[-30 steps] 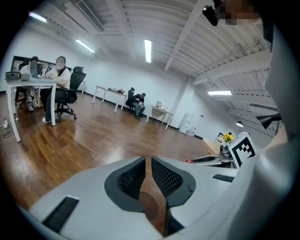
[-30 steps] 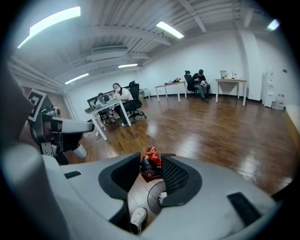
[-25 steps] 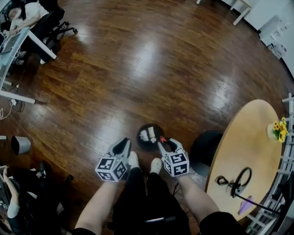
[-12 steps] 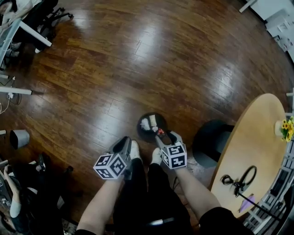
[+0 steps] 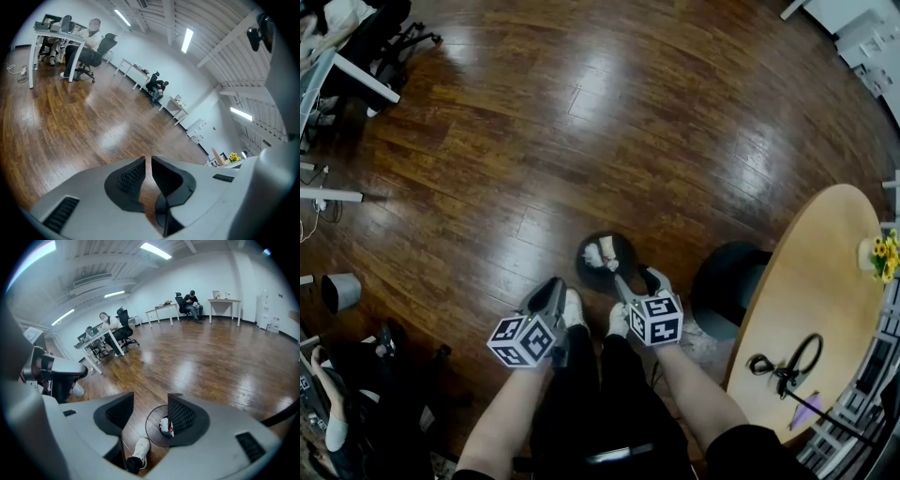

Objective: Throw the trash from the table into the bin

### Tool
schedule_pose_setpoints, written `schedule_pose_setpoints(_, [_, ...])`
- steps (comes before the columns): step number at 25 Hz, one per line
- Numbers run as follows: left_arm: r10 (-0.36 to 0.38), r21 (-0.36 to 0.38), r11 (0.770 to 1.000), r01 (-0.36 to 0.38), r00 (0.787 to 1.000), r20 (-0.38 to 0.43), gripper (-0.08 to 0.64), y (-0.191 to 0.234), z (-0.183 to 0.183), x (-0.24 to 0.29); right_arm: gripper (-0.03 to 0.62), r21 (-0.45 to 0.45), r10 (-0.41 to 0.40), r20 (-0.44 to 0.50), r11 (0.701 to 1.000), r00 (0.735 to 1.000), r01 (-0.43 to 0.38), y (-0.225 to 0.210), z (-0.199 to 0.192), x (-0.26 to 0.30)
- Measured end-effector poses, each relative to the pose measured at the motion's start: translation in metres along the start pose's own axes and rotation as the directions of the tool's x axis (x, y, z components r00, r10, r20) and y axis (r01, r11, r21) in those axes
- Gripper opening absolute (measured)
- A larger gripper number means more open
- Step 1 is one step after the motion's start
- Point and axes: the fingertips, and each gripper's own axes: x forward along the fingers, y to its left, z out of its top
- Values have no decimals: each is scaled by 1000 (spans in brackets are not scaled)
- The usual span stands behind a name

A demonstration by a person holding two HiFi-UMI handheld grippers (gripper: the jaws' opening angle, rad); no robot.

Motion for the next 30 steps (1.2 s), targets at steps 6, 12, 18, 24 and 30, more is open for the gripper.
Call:
schedule_pose_setpoints(6, [-41, 82, 996, 40, 999, 11, 37, -34, 19, -10, 178, -52, -22, 125, 998, 992, 29, -9, 34, -43])
schedule_pose_setpoints(12, [-65, 167, 984, 54, 996, 66, 37, -74, 57, -43, 100, -26, -99, 268, 994, 958, 110, -28, 67, -121])
schedule_pose_setpoints(18, [-192, 240, 961, 140, 959, 209, 37, -152, 117, -62, 3, 22, -178, 479, 981, 860, 191, -46, 120, -207])
schedule_pose_setpoints(24, [-318, 315, 922, 226, 905, 281, 37, -212, 140, -83, 2, 48, -231, 636, 964, 737, 261, -59, 142, -291])
schedule_pose_setpoints(30, [-505, 416, 830, 371, 816, 281, 37, -278, 150, -94, 2, 161, -339, 739, 928, 582, 336, -80, 155, -376])
